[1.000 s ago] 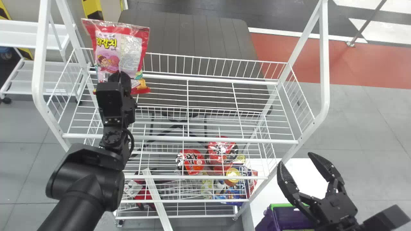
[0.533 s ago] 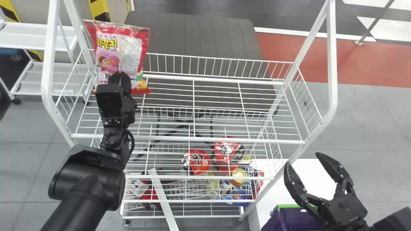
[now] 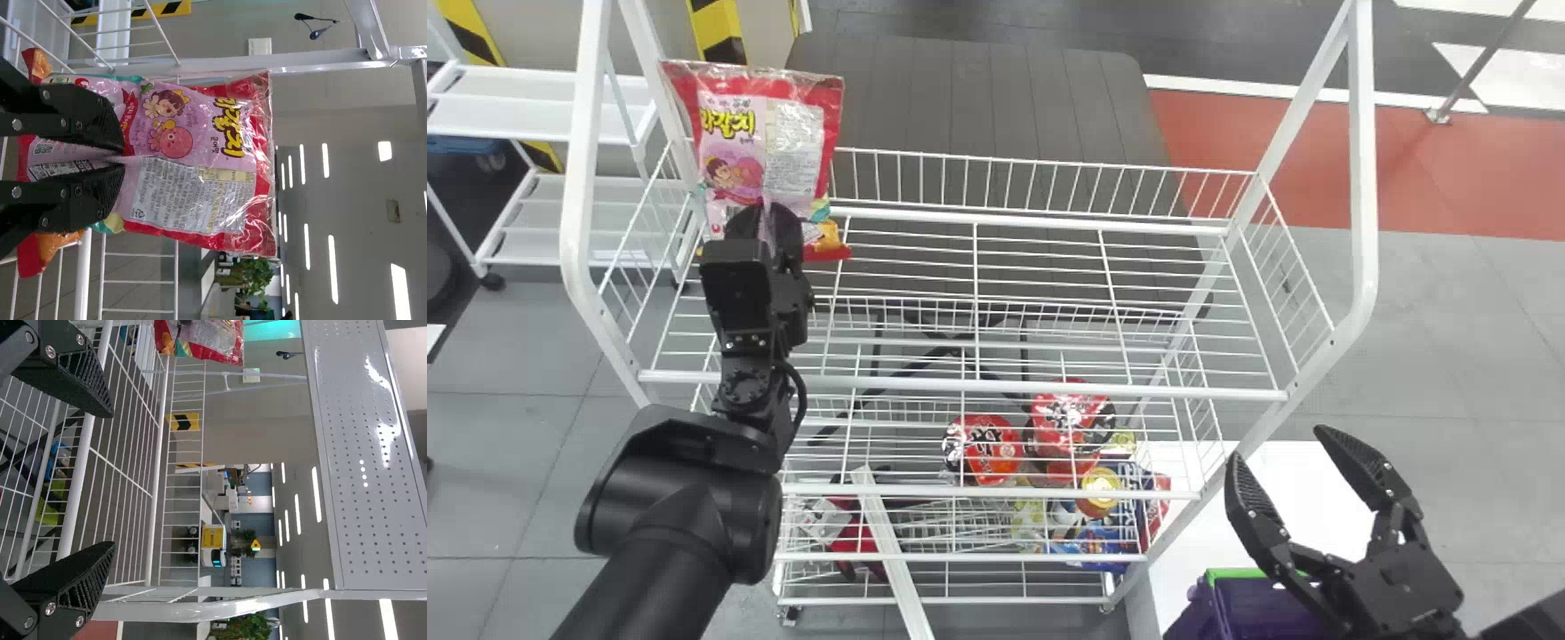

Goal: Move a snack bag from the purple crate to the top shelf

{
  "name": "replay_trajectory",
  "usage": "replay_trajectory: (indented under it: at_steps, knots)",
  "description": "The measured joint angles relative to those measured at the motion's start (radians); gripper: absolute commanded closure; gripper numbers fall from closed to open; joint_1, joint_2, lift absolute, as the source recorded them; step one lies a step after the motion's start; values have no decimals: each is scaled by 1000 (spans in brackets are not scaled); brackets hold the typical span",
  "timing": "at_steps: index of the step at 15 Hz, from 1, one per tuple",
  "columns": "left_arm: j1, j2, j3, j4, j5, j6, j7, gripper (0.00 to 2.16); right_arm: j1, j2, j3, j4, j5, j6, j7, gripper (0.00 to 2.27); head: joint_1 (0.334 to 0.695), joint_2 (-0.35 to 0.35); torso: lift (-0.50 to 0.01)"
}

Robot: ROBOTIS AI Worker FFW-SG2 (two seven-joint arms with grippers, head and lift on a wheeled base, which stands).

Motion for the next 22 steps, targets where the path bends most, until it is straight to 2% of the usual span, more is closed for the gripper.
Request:
replay_trajectory:
  at_steps: [7,10,16,19,22]
  knots:
    - [39,0,0,-27,-1,-23,1,36,15,-2,0,-10,-1,-18,0,144,695,-116,0]
    - [100,3,1,-139,-12,21,0,29,20,-2,-1,-14,-3,-24,1,147,695,-123,0]
    - [368,33,24,-647,-43,335,-37,63,37,0,16,-81,-15,2,-6,147,695,-120,0]
    - [575,42,54,-905,-48,353,-85,63,55,4,29,-175,-18,105,-32,151,695,-106,0]
    - [772,103,26,-1102,-35,308,-80,63,56,5,62,-226,-12,167,-89,151,695,-110,0]
